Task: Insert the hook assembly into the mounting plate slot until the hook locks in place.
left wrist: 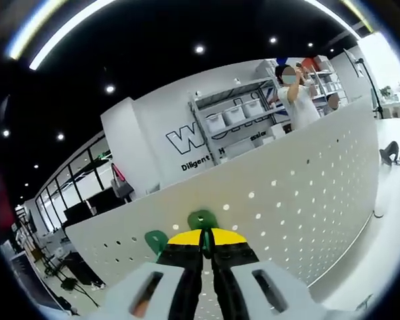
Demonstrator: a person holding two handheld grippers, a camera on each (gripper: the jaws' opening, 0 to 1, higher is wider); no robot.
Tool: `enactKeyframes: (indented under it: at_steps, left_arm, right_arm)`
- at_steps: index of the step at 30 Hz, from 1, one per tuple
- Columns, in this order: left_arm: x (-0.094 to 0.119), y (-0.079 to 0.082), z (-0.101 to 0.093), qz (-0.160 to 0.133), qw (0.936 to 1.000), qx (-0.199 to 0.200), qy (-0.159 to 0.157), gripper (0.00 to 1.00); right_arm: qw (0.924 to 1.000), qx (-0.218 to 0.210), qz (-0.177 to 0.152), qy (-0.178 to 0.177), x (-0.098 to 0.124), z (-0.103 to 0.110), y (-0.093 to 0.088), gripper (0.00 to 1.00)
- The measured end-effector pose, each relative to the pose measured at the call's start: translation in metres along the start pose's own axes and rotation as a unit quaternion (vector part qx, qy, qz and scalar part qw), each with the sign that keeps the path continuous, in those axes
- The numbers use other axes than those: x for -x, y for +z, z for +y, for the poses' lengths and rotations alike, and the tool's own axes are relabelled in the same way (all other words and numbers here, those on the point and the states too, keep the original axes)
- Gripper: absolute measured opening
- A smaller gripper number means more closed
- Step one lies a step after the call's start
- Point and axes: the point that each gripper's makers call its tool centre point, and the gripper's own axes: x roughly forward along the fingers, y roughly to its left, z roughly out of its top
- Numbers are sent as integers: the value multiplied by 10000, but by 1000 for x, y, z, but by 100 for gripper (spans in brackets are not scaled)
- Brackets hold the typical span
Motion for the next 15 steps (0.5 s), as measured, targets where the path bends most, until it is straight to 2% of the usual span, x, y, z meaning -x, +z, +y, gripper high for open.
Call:
enactKeyframes:
  at_steps: [9, 15]
  left_arm:
    - [4, 2, 0, -105, 9998, 158, -48, 3]
    - [8, 11, 3, -224, 9997, 138, -13, 3]
  right_arm:
    - [10000, 11, -12, 24, -1, 2, 1, 78]
    - [10000, 11, 4, 36, -2, 3, 0, 78]
